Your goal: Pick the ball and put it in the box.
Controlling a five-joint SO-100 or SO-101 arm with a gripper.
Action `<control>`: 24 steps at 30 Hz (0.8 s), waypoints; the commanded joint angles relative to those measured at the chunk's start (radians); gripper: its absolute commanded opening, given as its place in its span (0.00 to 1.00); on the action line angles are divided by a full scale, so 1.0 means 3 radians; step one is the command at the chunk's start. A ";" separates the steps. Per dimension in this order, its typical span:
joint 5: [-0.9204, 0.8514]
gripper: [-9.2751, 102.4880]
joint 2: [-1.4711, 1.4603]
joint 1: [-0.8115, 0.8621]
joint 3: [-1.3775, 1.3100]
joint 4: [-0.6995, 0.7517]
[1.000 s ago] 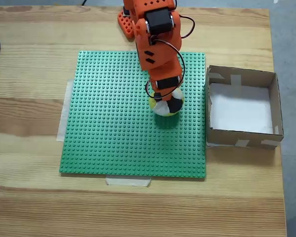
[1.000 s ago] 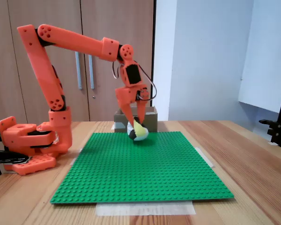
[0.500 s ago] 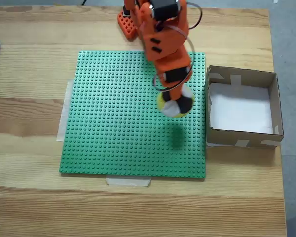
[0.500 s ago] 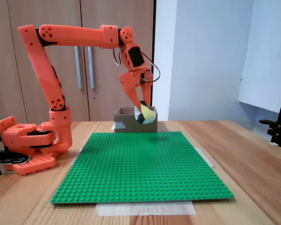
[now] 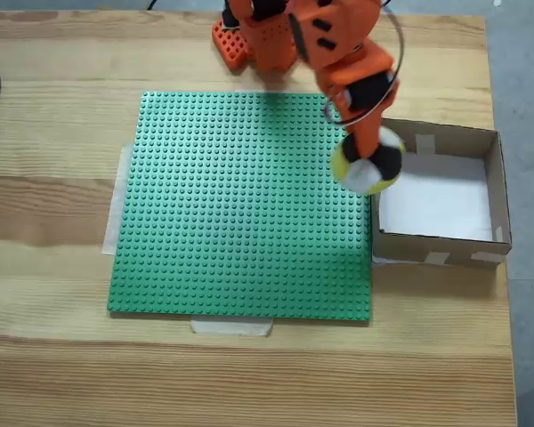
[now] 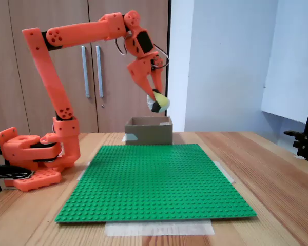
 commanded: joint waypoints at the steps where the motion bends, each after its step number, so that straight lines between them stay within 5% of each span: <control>1: 0.0005 0.08 0.0184 -0.0164 -0.0297 0.0020; 24: 0.0005 0.08 0.0020 -0.0946 -0.0297 -0.0276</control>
